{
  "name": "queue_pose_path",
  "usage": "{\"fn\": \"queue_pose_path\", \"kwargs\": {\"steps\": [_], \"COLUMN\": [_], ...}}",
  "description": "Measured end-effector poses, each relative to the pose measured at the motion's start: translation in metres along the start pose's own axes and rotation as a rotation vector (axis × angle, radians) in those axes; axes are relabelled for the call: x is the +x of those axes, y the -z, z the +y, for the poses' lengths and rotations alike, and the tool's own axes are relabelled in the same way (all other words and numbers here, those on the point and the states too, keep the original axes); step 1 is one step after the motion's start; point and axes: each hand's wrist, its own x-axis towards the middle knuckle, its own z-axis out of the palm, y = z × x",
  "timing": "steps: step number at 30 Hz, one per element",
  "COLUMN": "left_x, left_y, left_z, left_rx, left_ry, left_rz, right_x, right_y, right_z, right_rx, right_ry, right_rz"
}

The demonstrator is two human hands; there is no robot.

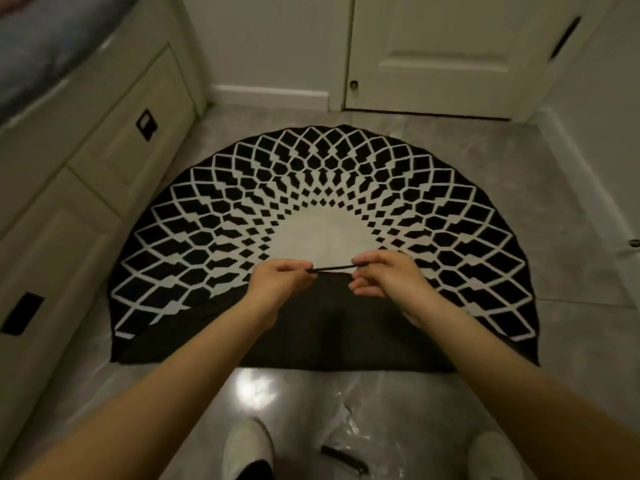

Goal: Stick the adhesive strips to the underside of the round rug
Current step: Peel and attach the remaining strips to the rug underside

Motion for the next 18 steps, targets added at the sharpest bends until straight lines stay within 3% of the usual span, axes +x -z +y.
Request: {"fn": "queue_pose_path", "kwargs": {"steps": [3, 9, 18], "left_x": [0.053, 0.129, 0.205], "left_y": [0.011, 0.020, 0.022], "left_z": [-0.031, -0.105, -0.156], "left_rx": [-0.081, 0.045, -0.015], "left_ry": [0.090, 0.060, 0.003], "left_rz": [0.074, 0.183, 0.417], "right_x": [0.051, 0.137, 0.218], "right_y": [-0.024, -0.061, -0.093], "right_z": [0.033, 0.105, 0.154], "right_rx": [0.050, -0.110, 0.134], "right_ry": [-0.081, -0.055, -0.179], "right_rz": [-0.018, 0.094, 0.220]}}
